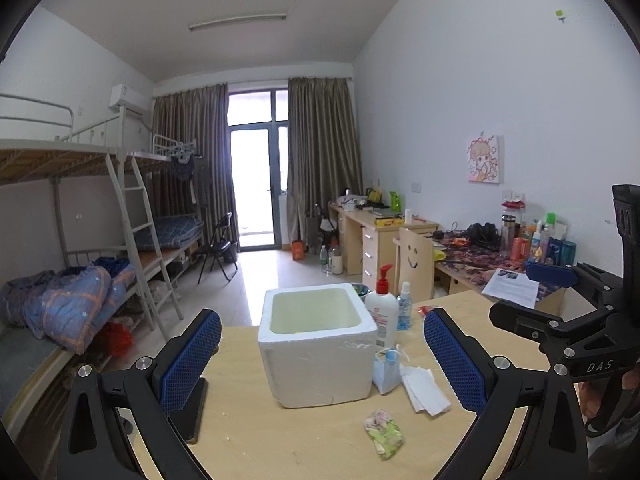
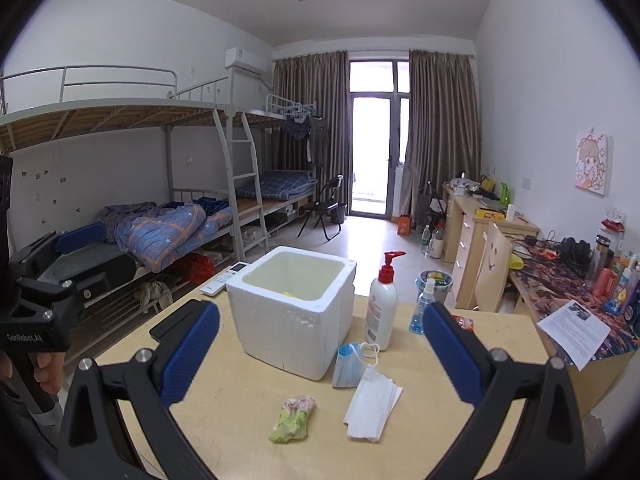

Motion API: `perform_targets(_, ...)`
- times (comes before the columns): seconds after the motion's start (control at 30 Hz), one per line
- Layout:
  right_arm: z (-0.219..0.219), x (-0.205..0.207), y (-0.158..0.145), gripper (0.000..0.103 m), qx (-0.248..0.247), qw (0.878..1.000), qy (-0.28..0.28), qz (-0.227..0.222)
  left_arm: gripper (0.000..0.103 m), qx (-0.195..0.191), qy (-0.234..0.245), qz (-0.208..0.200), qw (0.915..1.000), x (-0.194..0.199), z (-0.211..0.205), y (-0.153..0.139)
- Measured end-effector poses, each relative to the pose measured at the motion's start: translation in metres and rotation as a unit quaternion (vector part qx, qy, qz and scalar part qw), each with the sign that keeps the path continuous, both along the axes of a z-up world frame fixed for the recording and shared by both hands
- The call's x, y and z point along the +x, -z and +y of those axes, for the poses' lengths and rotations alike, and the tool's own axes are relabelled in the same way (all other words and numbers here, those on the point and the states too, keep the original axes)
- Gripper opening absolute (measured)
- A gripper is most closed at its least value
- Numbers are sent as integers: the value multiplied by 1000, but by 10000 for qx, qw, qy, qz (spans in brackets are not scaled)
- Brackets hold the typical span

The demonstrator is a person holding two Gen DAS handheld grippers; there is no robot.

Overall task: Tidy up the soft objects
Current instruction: 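Withdraw both tools from the box and move toward the green snack bag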

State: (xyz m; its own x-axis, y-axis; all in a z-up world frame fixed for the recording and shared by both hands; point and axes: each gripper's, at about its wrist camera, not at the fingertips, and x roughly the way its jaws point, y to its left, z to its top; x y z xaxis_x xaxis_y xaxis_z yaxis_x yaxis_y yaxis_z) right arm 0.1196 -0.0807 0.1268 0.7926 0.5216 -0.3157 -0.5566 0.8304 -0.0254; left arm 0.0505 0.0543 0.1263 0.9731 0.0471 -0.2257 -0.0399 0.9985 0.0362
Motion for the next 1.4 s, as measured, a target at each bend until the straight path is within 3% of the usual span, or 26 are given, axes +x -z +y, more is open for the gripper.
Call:
perform_targets(0.9, -39, -87, 46, 103, 280, 9990, 297, -201, 102, -261, 364, -87, 9990, -76, -20, 56)
perform_targets(1.17, -46, -91, 58, 103, 367, 9988, 264, -177, 102, -273, 396, -217, 9986, -79, -22, 68)
perform_targets(1.4, -59, -92, 72, 103, 469, 9974, 496, -219, 102, -392, 528, -36, 9978, -68, -19, 87)
